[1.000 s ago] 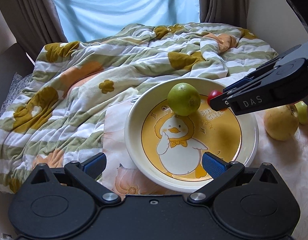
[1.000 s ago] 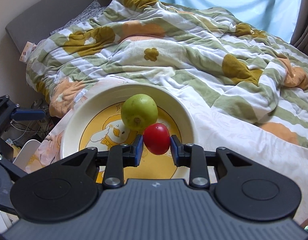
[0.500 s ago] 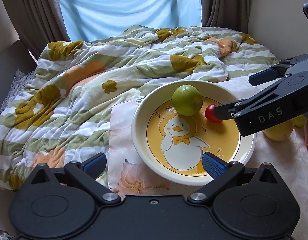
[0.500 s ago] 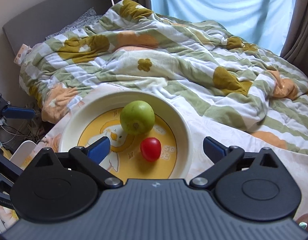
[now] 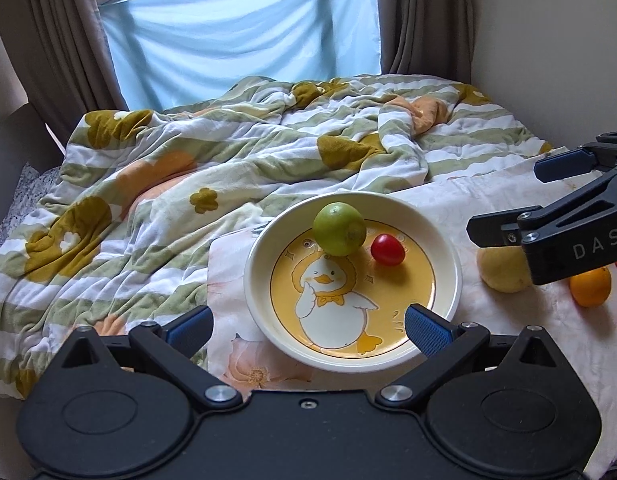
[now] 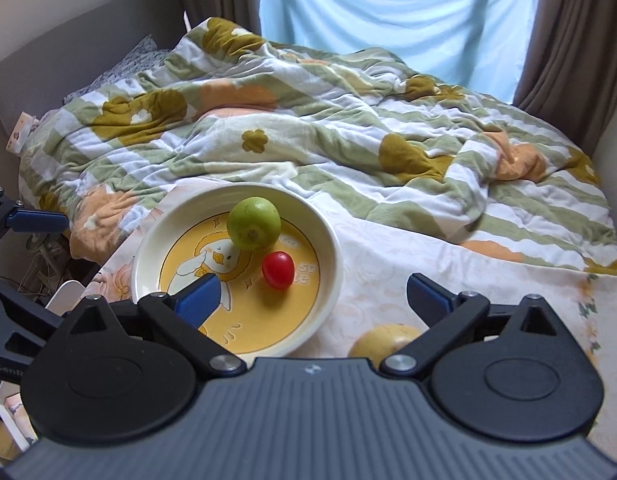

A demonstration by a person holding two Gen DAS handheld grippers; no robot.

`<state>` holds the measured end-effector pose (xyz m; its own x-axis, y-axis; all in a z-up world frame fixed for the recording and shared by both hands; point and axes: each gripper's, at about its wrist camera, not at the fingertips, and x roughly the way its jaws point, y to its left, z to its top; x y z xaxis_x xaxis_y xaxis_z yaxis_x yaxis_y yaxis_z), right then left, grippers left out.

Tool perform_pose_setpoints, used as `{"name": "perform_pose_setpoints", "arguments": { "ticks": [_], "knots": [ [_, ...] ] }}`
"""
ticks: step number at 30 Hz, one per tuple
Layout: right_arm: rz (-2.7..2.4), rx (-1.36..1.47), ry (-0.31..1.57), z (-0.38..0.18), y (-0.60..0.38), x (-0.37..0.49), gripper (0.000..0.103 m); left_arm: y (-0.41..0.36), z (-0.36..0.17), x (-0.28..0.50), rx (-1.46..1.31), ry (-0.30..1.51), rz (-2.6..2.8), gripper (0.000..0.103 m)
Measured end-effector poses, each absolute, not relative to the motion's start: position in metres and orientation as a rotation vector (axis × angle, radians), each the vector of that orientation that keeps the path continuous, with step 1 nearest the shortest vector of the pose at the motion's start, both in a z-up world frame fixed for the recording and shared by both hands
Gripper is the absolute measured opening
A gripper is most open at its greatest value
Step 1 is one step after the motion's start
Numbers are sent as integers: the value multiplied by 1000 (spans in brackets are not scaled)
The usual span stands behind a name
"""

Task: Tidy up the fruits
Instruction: 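Withdraw both tools from the bowl back toward the fruit rows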

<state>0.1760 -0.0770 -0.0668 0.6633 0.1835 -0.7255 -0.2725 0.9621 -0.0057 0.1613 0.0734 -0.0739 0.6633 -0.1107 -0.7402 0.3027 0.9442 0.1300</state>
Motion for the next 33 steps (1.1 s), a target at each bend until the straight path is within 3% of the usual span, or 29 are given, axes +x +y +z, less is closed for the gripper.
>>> {"name": "perform_pose_setpoints", "arguments": {
  "ticks": [19,33],
  "knots": [
    [69,37,748,-11,-176,66,103,10,-37,109,299,733,-341,103],
    [62,50,831,-39,-277,-1,103,-92,-60,80,311,768,-393,103]
  ]
}}
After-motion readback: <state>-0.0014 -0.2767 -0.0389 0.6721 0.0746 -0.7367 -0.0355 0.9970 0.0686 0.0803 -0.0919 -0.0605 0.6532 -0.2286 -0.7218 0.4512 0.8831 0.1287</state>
